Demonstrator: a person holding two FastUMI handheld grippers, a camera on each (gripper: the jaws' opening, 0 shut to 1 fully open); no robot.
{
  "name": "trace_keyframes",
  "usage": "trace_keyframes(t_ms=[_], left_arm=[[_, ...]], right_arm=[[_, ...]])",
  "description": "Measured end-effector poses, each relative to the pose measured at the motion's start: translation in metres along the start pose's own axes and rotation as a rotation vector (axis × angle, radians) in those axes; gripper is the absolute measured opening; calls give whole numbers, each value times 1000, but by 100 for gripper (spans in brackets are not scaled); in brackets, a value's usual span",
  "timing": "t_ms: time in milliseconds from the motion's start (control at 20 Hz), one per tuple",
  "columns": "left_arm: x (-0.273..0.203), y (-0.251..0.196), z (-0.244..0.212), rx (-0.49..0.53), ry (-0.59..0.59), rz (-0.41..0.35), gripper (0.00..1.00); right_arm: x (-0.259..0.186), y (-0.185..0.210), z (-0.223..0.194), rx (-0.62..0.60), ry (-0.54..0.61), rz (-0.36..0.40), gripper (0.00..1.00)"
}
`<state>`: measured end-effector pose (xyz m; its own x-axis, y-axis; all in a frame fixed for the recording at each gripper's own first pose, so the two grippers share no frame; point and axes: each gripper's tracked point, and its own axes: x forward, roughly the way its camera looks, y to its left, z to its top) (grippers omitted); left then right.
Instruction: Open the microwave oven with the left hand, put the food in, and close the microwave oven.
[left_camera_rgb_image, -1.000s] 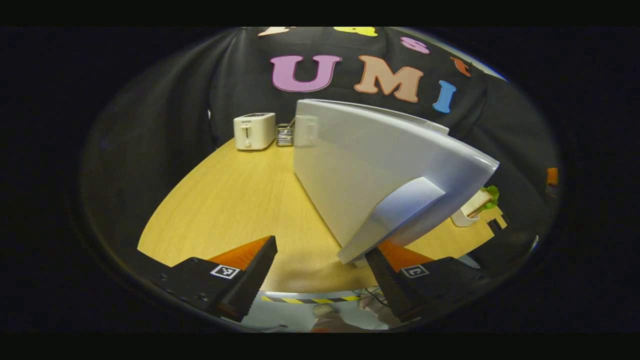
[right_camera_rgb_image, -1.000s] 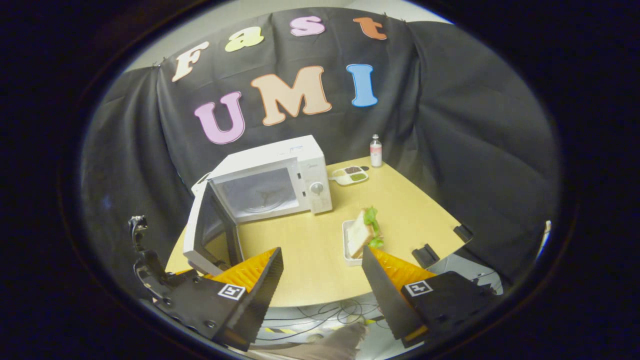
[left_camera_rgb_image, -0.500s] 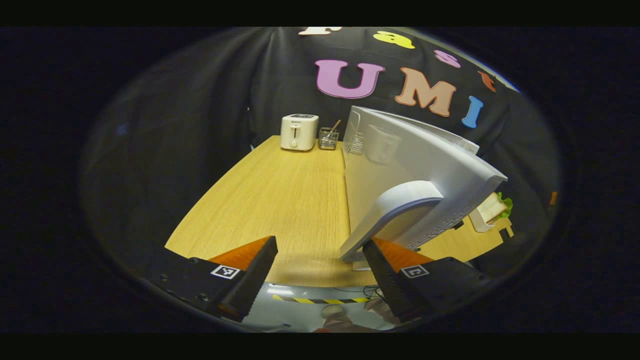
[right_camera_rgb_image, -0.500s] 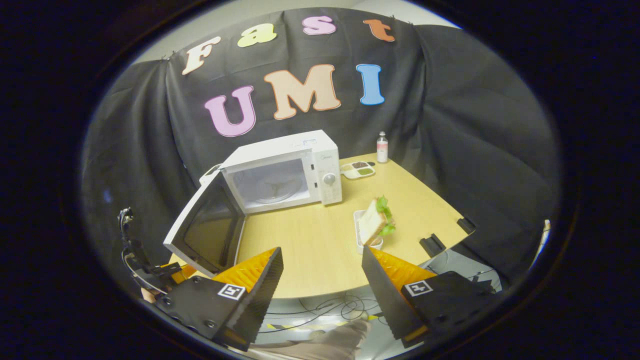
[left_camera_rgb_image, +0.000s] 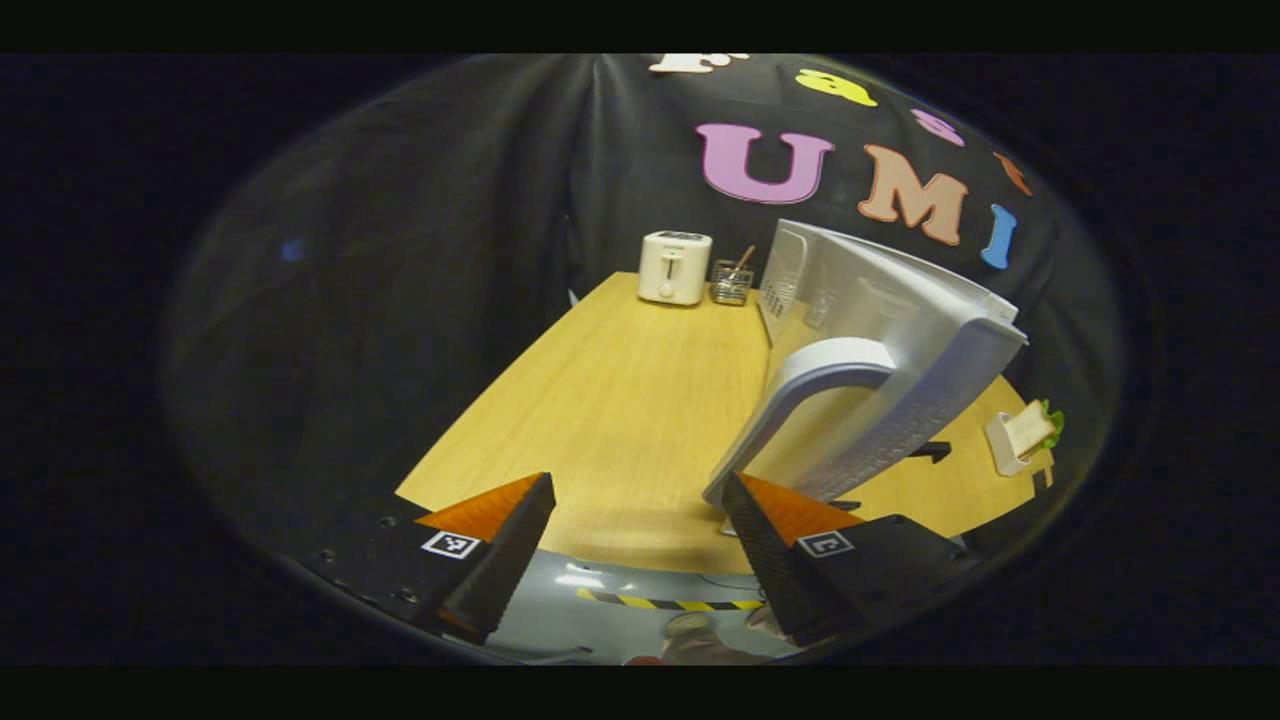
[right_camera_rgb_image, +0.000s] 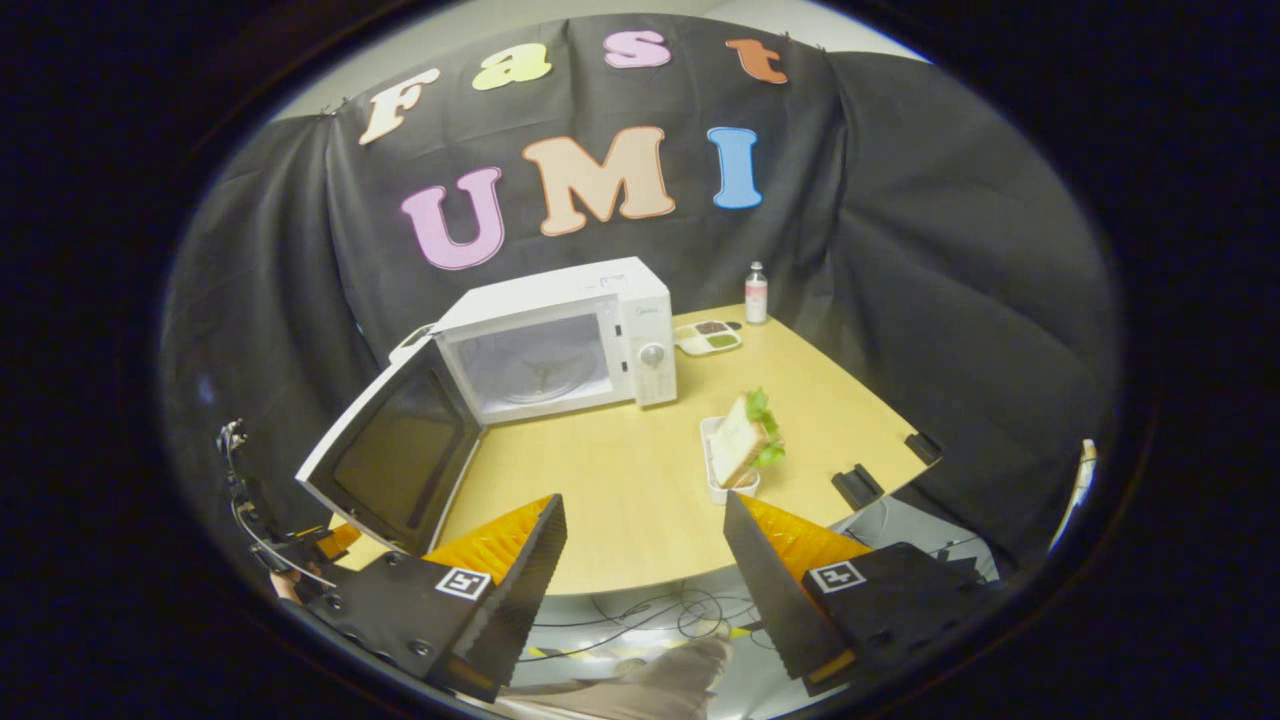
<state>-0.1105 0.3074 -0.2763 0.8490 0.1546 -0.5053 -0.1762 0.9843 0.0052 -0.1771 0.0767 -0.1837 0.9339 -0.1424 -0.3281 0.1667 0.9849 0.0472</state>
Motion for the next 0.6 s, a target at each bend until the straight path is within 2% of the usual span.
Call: trace_keyframes(t_ms=[150,250,300,400,600], left_arm=[[-6,27,5,-40,-5,69,94],[-18,42,12,-63,-23,126,96],[-24,48,14,-72,-29,152,93],[-39,55,21,-62,-47,206,96],[-66,43,43,-49,-94,272,96]], right_arm=[[8,-12,3,2,20,-22,92],[16,-21,7,5,41,-29,92],[20,-27,9,5,51,-33,92],[32,-40,14,10,78,-38,92],[68,-60,28,82,144,-11,92]])
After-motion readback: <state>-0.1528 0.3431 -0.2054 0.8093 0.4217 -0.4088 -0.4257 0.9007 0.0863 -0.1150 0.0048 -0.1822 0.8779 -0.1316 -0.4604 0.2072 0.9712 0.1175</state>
